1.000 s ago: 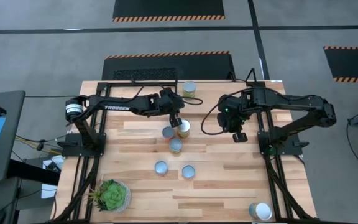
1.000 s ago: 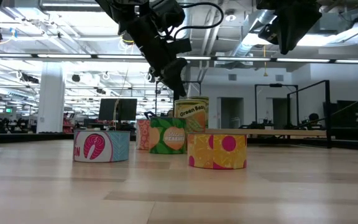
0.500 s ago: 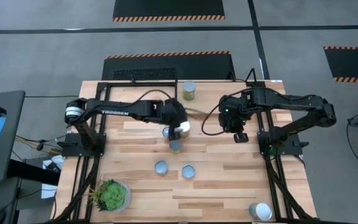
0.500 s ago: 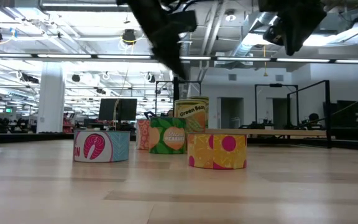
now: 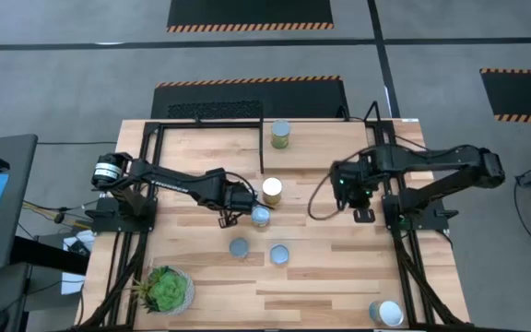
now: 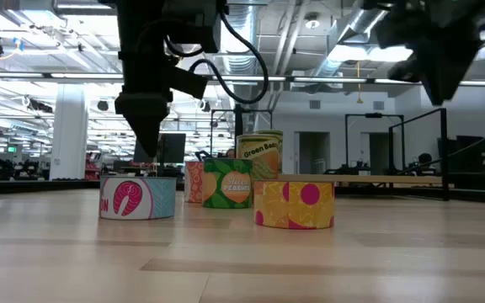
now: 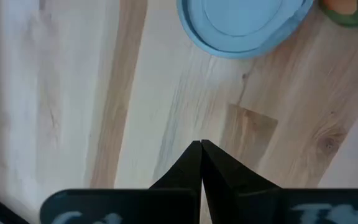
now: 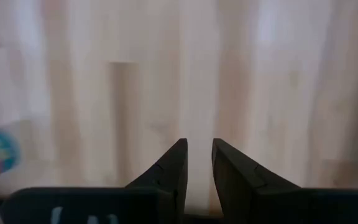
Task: Pick and place cans onto a shelf
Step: Adjust the shelf
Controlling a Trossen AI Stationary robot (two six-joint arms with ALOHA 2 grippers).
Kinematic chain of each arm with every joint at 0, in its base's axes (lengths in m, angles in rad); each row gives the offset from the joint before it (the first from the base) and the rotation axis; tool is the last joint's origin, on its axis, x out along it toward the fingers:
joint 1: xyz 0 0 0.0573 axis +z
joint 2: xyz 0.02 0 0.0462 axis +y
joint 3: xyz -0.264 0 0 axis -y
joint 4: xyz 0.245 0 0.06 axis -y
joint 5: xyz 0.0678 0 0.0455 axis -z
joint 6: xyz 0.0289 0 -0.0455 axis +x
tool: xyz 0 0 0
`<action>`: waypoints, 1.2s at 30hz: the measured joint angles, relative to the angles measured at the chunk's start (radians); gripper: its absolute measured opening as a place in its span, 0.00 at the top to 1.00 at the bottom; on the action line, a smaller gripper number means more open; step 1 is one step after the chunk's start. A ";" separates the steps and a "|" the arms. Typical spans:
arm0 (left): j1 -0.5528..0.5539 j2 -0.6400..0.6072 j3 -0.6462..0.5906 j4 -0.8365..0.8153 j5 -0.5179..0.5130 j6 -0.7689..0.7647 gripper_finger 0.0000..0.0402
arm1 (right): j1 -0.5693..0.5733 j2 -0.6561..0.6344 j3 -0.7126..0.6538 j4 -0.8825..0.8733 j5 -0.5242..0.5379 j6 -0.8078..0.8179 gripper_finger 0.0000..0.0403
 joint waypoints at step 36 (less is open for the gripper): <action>0.081 -0.074 -0.002 0.011 -0.049 0.121 1.00 | -0.509 -0.136 -0.116 -0.137 0.542 0.322 0.93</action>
